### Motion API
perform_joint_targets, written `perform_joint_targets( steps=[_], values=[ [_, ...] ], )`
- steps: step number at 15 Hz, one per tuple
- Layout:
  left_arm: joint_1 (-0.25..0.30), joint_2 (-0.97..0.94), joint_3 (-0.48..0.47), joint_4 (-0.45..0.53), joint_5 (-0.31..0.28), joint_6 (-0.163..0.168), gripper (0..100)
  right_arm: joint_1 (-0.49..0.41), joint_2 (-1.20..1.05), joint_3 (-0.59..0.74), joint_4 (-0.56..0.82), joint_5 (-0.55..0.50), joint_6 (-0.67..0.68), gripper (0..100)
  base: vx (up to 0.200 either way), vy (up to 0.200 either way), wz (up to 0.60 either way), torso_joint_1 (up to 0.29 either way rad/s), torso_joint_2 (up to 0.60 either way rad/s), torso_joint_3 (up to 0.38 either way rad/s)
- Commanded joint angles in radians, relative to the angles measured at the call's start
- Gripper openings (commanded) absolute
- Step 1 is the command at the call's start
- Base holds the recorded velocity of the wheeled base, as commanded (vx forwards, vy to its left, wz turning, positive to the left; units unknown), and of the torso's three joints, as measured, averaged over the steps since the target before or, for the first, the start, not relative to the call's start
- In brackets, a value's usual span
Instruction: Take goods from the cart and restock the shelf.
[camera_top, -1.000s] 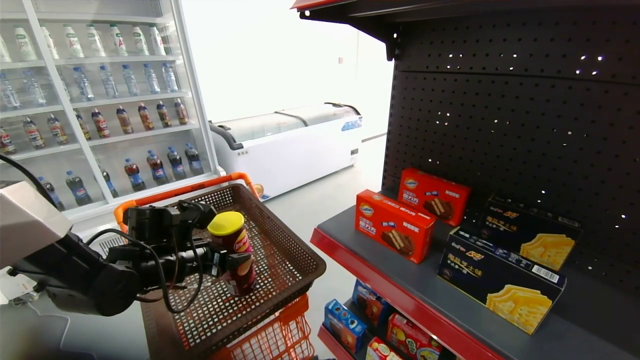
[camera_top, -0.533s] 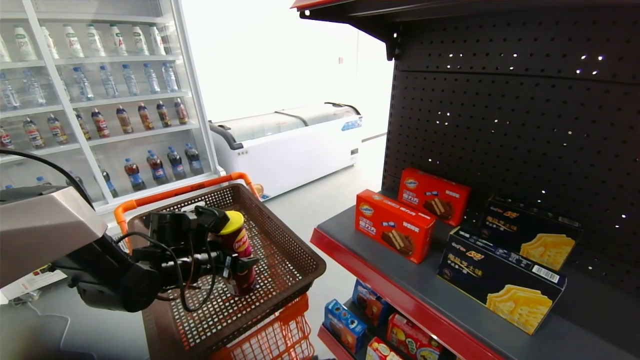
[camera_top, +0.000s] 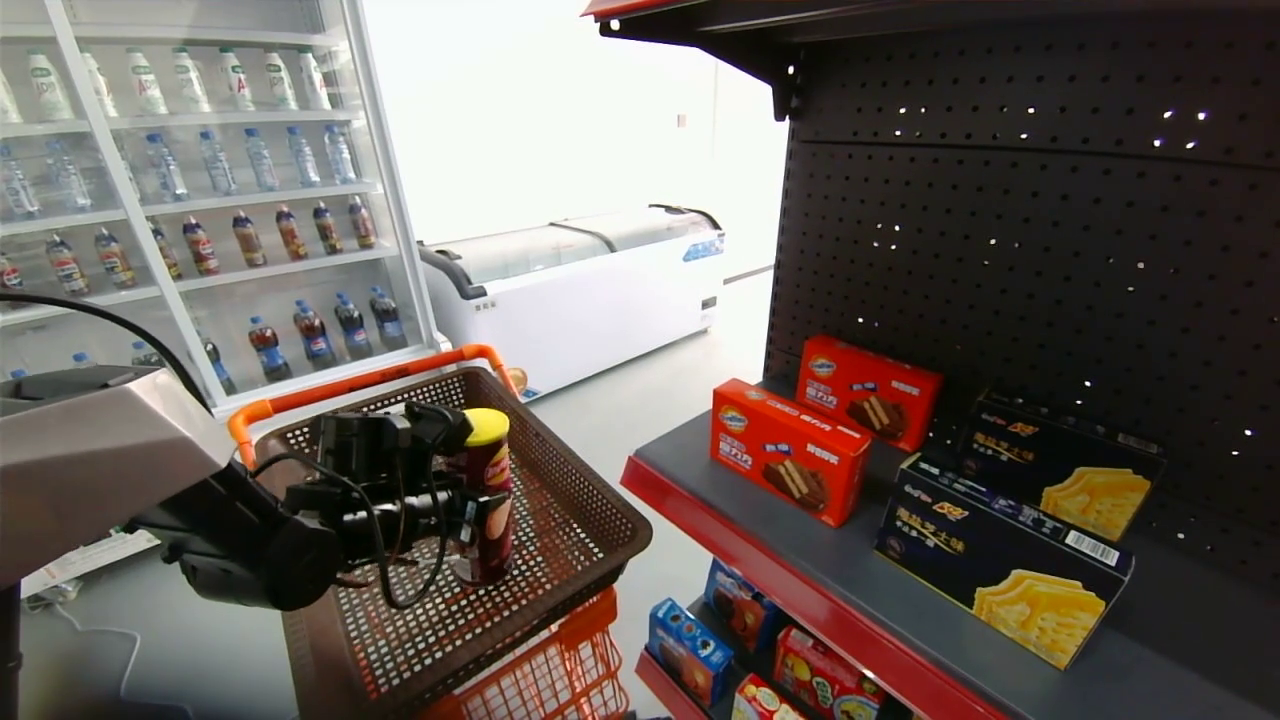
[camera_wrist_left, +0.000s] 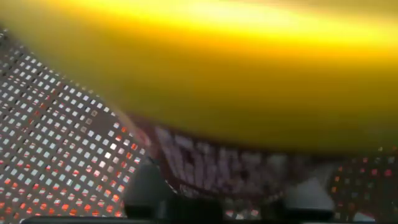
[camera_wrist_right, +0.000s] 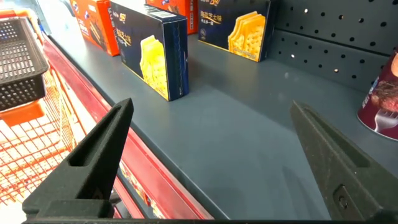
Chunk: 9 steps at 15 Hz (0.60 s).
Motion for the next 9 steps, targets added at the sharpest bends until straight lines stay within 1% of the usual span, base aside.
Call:
perform_joint_targets(
  steps=[1,3,4,5,6,7,8,9],
  values=[
    [-0.038,-0.092,0.003,-0.001,0.043,-0.013,0,0.000,0.001,0.000,-0.001,0.000,0.000,100,0.000,0.000,0.00,0.000,0.00,0.000],
    [-0.035,-0.168,0.004,0.016,0.042,0.002,0,0.000,0.001,0.000,-0.001,0.000,0.000,100,0.000,0.000,0.00,0.000,0.00,0.000],
    [-0.038,-0.202,-0.013,0.059,0.045,0.000,0,0.000,0.001,0.000,-0.001,0.000,0.000,100,0.000,0.000,0.00,0.000,0.00,0.000],
    [-0.041,-0.245,-0.054,0.125,0.040,-0.007,0,0.000,0.001,0.000,-0.001,0.000,0.000,100,0.000,0.000,0.00,0.000,0.00,0.000],
    [-0.041,-0.259,-0.065,0.148,0.039,-0.010,0,0.000,0.001,0.000,-0.001,0.000,0.000,100,0.000,0.000,0.00,0.000,0.00,0.000],
    [-0.041,-0.306,-0.099,0.211,0.039,-0.012,0,0.000,0.001,0.000,-0.001,0.000,0.000,100,0.000,0.000,0.00,0.000,0.00,0.000],
    [-0.041,-0.348,-0.141,0.300,0.034,-0.013,0,0.000,0.001,0.000,-0.001,0.000,0.000,100,0.000,0.000,0.00,0.000,0.00,0.000],
    [-0.044,-0.392,-0.175,0.384,0.009,-0.015,0,0.000,0.001,0.000,-0.001,0.000,0.000,100,0.000,0.000,0.00,0.000,0.00,0.000]
  ],
)
